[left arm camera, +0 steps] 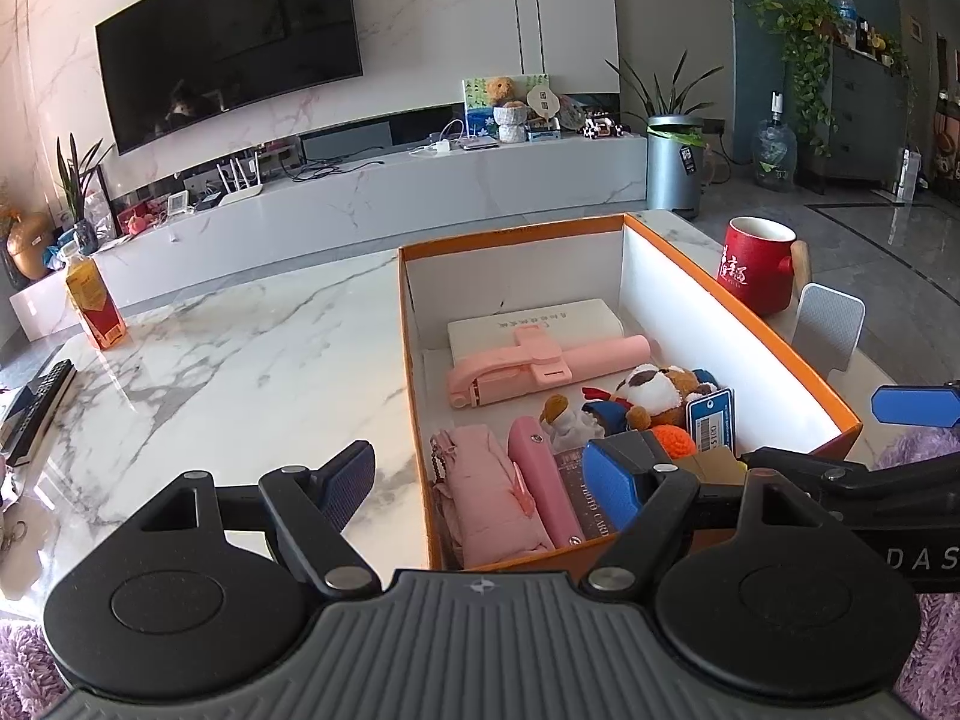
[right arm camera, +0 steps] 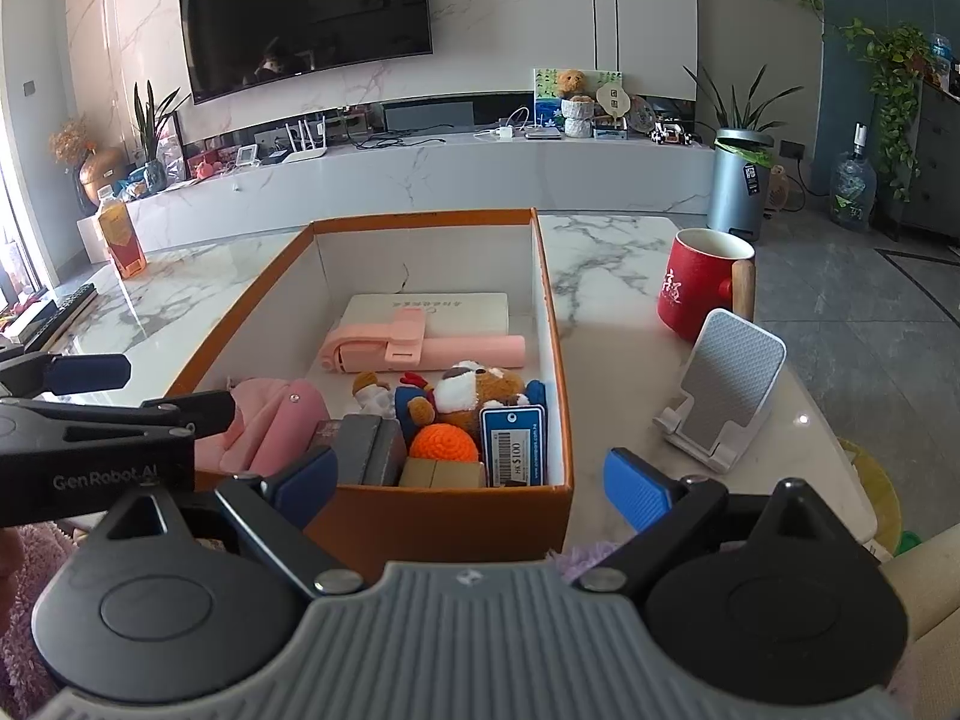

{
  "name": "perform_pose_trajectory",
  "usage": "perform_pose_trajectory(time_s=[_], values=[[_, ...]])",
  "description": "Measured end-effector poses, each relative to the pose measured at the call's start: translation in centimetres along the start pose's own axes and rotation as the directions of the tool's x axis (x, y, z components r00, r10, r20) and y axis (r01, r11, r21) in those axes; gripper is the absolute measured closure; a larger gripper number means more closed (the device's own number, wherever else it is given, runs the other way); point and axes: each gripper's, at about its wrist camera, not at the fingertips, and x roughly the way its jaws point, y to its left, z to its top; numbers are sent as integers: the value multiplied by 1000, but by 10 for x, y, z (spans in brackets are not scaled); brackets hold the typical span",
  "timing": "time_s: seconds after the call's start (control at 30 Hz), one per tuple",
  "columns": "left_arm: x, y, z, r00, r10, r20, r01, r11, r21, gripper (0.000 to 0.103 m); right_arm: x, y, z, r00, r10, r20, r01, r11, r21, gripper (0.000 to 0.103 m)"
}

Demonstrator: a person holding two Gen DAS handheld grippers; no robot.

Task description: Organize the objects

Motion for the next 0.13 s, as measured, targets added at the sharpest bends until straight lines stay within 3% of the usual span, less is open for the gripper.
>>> perform_pose_trajectory(time_s=[0.13], values=[[-2, 1, 1, 1000, 0, 1, 0, 1000, -6, 13, 0, 0, 0, 1000, 0, 0, 0, 1000, -1, 7]])
